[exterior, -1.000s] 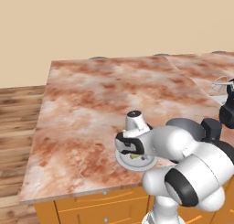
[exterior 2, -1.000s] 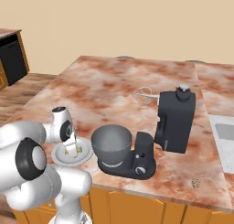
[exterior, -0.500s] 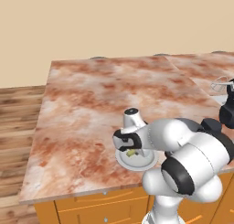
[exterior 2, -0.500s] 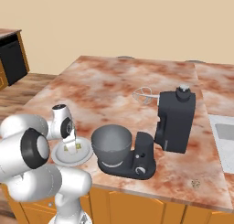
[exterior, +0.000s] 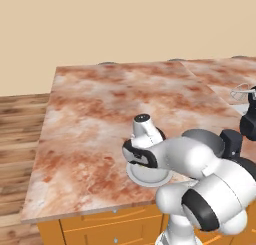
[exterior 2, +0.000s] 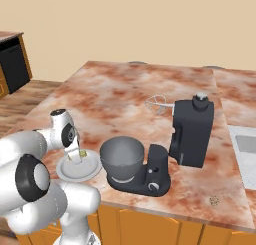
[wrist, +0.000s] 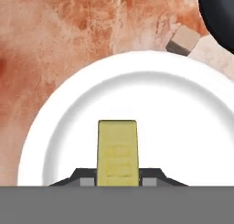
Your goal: Add butter and sugar cubes to the stand mixer bowl and then turn on the stand mixer to begin making frosting.
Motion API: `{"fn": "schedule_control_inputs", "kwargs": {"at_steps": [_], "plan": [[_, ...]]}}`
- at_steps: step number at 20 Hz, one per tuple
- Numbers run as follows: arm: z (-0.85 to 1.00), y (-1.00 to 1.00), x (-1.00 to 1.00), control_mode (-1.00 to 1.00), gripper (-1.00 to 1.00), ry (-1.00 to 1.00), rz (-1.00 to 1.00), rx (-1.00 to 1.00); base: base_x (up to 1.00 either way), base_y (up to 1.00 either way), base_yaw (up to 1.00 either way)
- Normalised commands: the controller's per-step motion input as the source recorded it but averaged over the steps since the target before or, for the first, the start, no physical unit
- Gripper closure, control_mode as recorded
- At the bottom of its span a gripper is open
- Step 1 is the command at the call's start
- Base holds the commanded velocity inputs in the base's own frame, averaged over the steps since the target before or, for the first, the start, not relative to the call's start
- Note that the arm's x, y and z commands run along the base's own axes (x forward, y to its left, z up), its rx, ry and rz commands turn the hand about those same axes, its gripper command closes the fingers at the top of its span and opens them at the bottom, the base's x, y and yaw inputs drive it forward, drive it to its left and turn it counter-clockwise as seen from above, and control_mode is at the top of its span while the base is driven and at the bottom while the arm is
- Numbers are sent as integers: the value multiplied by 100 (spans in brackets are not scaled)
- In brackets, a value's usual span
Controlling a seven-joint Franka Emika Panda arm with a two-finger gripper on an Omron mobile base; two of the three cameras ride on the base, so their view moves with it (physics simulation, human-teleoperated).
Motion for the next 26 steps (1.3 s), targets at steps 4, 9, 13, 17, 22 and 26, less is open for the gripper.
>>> {"fn": "schedule_control_inputs", "kwargs": {"at_steps": [4,9,13,17,22,26], "plan": [[87,-3,-9,-100,100,-15,0,-9,0,0,0],[85,-24,-11,-100,100,-10,0,-9,0,0,0],[87,-42,-10,-100,100,-4,0,-5,0,0,0],[68,-50,-7,-100,100,0,0,0,0,0,0],[60,-56,-11,-100,100,2,0,0,0,0,0],[29,-62,-16,-100,100,7,-1,0,0,0,0]]}}
